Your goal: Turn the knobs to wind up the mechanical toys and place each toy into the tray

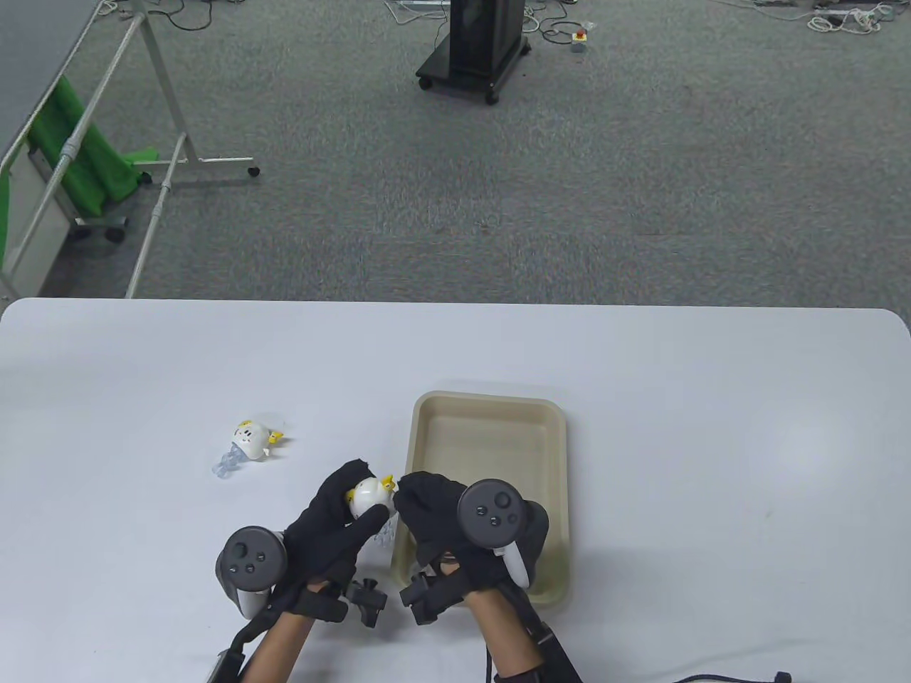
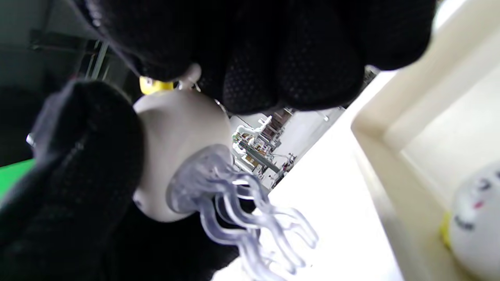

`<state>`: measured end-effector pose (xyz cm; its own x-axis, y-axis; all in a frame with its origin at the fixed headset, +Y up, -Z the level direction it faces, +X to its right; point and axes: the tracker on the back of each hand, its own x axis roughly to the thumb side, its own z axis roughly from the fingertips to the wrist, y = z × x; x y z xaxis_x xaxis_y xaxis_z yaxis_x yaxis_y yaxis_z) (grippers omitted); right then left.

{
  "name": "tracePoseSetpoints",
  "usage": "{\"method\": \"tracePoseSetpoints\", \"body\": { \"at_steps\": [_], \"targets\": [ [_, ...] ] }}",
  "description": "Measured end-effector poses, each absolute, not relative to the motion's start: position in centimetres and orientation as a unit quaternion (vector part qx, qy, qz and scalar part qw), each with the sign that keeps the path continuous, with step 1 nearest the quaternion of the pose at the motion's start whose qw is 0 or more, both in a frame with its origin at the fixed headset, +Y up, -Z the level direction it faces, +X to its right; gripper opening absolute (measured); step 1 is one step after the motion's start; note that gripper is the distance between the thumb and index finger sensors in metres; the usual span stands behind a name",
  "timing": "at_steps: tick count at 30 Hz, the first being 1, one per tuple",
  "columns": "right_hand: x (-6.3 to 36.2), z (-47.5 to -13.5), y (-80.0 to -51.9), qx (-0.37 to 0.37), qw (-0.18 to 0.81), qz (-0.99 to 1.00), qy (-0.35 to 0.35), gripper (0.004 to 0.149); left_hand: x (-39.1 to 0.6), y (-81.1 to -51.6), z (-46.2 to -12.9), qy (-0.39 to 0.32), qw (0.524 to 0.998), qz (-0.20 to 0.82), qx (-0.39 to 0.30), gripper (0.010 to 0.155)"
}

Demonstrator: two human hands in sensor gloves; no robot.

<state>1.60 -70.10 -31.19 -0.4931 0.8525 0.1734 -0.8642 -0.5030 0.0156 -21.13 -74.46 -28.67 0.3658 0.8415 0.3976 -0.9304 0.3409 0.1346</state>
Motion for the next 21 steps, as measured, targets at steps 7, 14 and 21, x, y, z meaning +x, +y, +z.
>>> {"method": "tracePoseSetpoints", "body": {
  "at_steps": [7,14,21],
  "targets": [
    [3.4,-32.3,-73.6,-0.057,0.647,0.748,0.135,0.039,-20.2,-74.5,-28.7,-0.153,0.815,0.537,0.155,0.075],
    [4.5,-31.8,-74.1,-0.042,0.656,0.739,0.145,0.04,-19.6,-74.4,-28.5,-0.162,0.825,0.519,0.153,0.075],
    [4.9,-29.8,-71.2,0.086,0.561,0.823,-0.003,0.058,-20.7,-74.6,-28.5,-0.141,0.819,0.531,0.166,0.075]
  ]
}}
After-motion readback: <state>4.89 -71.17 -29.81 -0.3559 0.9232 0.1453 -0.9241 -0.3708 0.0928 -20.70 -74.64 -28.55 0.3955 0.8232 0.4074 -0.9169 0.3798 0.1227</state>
